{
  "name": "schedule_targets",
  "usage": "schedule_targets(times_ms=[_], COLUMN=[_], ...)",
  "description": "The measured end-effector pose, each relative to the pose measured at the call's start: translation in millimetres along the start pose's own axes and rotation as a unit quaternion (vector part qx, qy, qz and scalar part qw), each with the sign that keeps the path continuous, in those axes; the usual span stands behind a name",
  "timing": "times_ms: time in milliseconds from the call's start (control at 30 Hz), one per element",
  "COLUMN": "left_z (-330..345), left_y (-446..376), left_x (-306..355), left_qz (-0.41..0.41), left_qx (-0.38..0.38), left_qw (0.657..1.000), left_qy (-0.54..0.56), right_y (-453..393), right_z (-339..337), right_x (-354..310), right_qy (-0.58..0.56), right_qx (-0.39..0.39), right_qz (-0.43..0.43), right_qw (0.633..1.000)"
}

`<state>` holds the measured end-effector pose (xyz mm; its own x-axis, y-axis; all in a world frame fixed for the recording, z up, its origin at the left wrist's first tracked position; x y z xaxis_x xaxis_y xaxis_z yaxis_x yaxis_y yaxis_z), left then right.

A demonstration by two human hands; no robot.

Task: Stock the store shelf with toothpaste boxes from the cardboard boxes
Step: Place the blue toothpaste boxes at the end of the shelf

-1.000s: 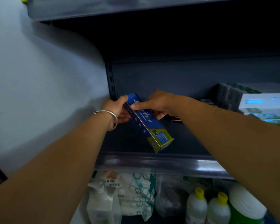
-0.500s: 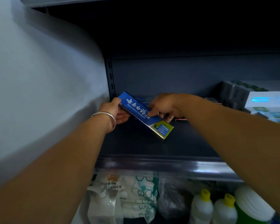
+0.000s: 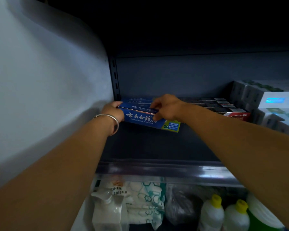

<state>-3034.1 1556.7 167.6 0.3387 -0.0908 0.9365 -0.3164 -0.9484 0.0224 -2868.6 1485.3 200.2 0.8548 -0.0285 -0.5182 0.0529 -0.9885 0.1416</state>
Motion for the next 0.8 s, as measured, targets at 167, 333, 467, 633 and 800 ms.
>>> schedule_targets(times_ms=[167, 333, 467, 633, 800], left_z=[-2, -4, -5, -6, -6], left_y=[-2, -4, -6, -8, -6], left_x=[-3, -5, -8, -14, -18], left_qz=[-0.012, -0.063, -0.072, -0.092, -0.067], left_qx=[-0.008, -0.012, -0.008, -0.012, -0.018], left_qw=[0.998, 0.993, 0.988, 0.976, 0.955], left_qy=[-0.057, -0.099, -0.133, -0.198, -0.289], right_y=[-4, -8, -9, -12, -3], right_z=[6, 11, 13, 9, 15], right_x=[0, 2, 7, 27, 43], right_qy=[0.034, 0.042, 0.062, 0.189, 0.304], right_qx=[0.009, 0.013, -0.007, -0.014, 0.011], right_qz=[-0.020, -0.031, -0.028, 0.025, 0.037], right_qw=[0.999, 0.999, 0.998, 0.982, 0.952])
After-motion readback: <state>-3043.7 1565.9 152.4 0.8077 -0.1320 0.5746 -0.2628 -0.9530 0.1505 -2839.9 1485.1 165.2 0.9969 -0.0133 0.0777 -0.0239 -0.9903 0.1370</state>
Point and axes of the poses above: each hand's wrist, its own y-axis away from the middle knuckle, its own z-axis out of the palm, x = y × z, the point moved 1 cm from there along -y, towards the middle knuckle, and after that the axes turned 15 degrees about -x, right-handed, at the moved point
